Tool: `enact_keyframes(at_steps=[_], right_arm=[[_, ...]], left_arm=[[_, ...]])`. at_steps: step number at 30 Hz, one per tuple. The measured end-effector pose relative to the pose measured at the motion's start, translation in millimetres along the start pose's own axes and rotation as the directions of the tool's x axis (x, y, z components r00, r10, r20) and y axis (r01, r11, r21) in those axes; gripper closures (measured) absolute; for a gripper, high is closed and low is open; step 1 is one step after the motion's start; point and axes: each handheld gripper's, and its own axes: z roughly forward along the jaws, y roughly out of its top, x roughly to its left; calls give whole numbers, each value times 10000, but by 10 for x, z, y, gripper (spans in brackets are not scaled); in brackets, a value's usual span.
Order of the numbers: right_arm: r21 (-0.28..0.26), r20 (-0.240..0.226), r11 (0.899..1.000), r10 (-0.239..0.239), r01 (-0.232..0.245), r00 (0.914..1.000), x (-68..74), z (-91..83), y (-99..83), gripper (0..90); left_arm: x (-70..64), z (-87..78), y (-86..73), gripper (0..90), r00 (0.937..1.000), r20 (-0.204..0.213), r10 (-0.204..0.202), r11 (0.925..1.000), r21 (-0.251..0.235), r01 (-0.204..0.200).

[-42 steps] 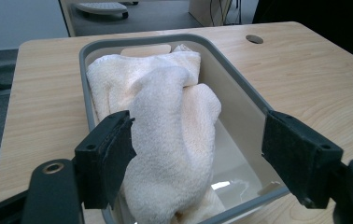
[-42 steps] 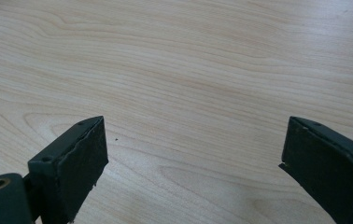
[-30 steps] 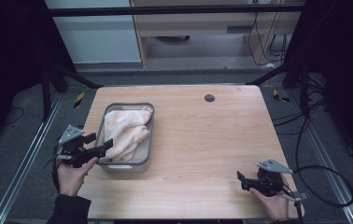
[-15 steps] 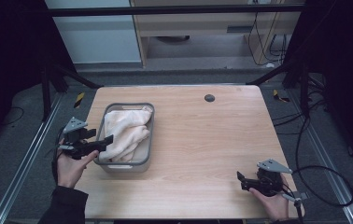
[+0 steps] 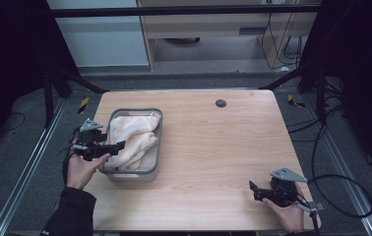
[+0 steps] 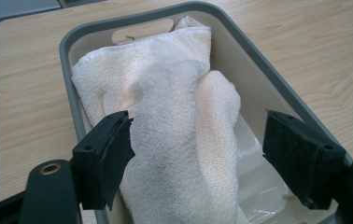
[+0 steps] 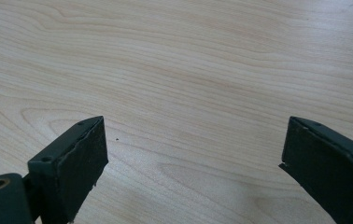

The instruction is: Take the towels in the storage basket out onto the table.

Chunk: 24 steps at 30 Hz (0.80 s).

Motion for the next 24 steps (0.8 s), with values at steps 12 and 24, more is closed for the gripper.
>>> enact_keyframes(at_steps=[12, 24], right_arm=[[42, -49, 10000, -5, 5, 10000, 4, 3, -1, 69], [86, -89, 10000, -22, 22, 10000, 4, 12, -3, 68]], left_arm=[[-39, 180, 53, 236, 9996, 24, 282, 9968, 745, -283], [19, 353, 70, 250, 9978, -401, 521, 9885, 1442, -458]])
